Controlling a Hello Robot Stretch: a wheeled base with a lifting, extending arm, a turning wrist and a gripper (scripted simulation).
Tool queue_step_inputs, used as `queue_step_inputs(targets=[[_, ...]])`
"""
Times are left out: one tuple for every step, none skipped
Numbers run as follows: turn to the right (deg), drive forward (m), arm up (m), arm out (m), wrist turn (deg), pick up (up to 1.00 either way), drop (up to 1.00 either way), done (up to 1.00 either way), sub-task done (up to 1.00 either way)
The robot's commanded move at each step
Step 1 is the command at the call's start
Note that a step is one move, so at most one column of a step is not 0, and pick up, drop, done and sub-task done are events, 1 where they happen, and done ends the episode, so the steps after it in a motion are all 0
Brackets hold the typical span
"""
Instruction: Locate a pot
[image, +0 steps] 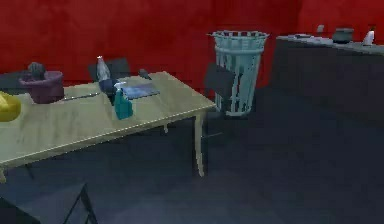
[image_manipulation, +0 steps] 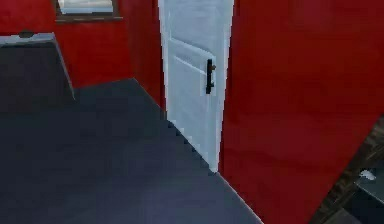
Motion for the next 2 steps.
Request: queue_step_inputs(targets=[[-24.0, 0.00, 0.00, 0.00, 0.0, 0.00, 0.00, 0.00, 0.00], [0.0, 0.20, 0.00, 0.00, 0.0, 0.00, 0.00, 0.00, 0.00]])
